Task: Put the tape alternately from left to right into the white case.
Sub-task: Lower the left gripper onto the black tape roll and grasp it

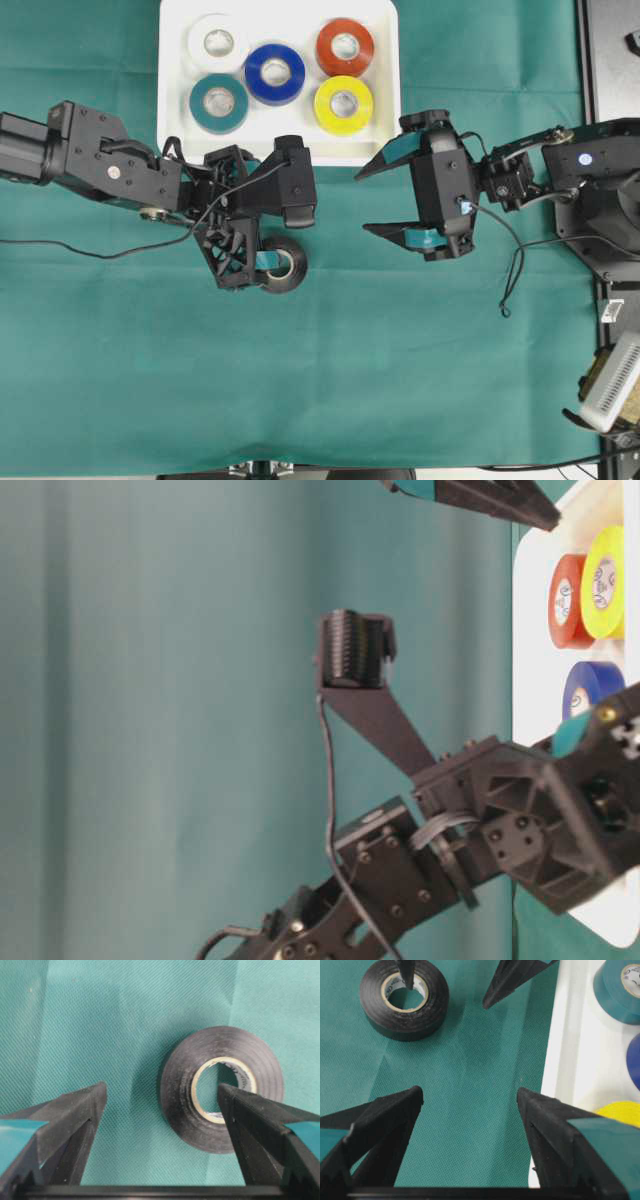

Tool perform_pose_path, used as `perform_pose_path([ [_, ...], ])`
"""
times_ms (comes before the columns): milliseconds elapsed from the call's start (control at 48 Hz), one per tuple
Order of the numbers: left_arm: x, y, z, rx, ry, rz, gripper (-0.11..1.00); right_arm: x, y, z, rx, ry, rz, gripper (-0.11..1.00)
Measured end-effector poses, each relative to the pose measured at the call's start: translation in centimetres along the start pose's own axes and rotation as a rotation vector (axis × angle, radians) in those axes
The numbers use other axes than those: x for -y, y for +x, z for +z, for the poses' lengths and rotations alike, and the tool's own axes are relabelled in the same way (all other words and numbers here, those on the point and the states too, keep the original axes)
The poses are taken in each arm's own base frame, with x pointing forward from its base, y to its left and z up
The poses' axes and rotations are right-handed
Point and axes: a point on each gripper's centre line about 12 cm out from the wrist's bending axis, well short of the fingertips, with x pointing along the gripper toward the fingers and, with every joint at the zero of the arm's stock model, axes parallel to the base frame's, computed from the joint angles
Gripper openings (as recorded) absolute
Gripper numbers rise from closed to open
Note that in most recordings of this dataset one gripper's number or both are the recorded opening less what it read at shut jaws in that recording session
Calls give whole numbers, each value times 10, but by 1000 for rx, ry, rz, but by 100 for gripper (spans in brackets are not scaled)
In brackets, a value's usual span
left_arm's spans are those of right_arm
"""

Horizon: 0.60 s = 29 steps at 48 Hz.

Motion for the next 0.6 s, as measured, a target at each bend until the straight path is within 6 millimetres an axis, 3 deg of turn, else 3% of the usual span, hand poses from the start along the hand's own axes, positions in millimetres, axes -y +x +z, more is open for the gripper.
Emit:
perform_pose_path([
  [604, -3, 15, -8, -35, -35, 11, 60, 0, 0, 0, 0, -2, 0, 83],
])
